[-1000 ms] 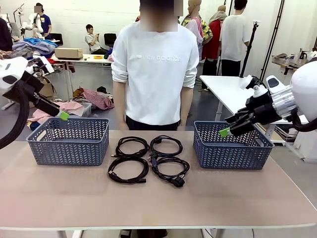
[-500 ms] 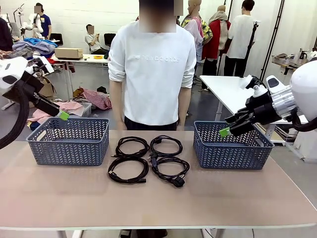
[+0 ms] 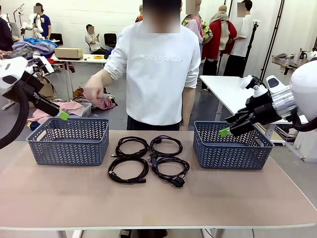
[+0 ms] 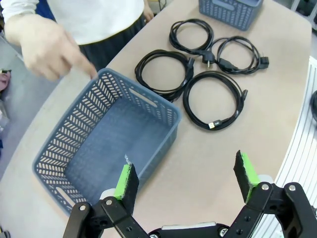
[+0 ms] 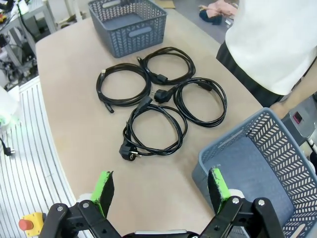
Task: Organize the cables according to human instructions.
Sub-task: Pick up a bundle of cables and place it in the basket indicated by the human.
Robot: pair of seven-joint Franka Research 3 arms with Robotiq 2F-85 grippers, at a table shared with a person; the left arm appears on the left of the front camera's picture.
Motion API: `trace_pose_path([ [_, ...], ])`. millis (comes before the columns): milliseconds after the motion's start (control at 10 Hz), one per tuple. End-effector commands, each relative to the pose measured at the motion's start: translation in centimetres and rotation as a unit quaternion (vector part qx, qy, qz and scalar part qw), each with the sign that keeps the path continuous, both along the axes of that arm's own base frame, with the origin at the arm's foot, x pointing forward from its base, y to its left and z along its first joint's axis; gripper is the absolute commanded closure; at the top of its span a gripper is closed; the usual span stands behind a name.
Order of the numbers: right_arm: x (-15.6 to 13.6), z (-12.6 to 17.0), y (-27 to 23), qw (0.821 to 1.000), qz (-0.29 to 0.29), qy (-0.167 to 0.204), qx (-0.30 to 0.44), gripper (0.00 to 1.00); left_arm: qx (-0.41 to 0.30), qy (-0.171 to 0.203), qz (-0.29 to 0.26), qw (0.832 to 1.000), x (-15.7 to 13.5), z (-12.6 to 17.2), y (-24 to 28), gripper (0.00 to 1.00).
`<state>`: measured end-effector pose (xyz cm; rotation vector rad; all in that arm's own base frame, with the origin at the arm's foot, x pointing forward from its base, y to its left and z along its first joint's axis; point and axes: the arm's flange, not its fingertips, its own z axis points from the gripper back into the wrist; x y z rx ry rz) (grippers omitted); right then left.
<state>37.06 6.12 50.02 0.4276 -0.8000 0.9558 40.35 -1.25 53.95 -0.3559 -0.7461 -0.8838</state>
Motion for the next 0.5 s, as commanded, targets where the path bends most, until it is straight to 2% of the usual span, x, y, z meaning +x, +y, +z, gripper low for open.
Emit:
trace_pose_path([
  [0,0.39,-0.16,-0.09,1.000,0.012,-0.008,0.007,0.00,-0.008,-0.003,-0.007,1.000,-0.03,0.03,0.13,0.00],
  [400,0.39,-0.16,-0.09,1.000,0.012,-0.008,0.007,0.00,-0.008,-0.003,-0.007,1.000,-0.03,0.03,0.13,0.00],
])
